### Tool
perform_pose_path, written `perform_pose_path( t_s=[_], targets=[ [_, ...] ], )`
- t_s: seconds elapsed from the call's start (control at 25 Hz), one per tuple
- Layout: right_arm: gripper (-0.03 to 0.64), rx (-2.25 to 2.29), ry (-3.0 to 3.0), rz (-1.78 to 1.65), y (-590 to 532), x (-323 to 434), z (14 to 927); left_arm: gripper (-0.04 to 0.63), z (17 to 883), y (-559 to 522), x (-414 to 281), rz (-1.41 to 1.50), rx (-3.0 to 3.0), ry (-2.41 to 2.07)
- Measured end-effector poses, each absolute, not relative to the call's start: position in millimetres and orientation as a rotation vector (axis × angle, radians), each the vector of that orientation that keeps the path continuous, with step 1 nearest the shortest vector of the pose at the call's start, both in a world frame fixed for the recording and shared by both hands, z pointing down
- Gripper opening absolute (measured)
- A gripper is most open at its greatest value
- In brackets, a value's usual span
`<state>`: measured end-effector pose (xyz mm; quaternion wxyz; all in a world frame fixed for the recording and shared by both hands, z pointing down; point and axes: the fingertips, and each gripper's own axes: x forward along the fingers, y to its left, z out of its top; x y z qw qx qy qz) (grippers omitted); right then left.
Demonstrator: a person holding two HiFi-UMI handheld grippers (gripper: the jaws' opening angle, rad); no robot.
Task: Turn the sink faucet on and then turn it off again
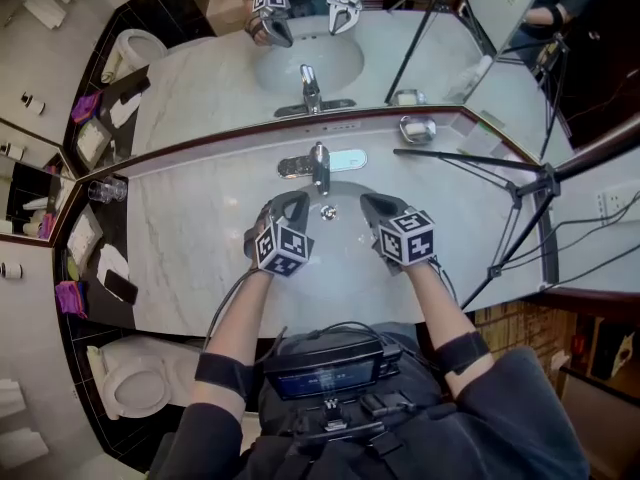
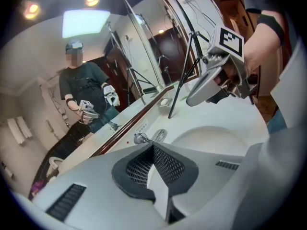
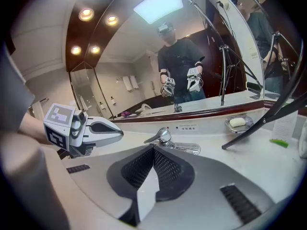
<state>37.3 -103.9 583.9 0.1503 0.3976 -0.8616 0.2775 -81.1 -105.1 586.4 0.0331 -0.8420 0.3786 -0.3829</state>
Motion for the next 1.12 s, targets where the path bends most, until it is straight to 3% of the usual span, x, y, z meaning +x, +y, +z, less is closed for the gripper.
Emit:
perform_pose_path(
  t_s=[0.6,0.92,1.12],
  targets=[
    [0.017,1.158,-2.486,0.748,-96.1,39.1,565.9,0.000,548.5,-81.9,-145.1,-0.591,-2.961,1.787],
    [0.017,1.127,-2.463,0.740,-85.3,37.4,578.1,0.000,557.0,-68.3,-144.9,-0.628,-2.941,1.806],
    [0.023,1.109,-2.433,0.545,-90.2,30.3,580.1,0.000,554.7,-72.4,-141.6,-0.634,-2.919,1.797]
  ],
)
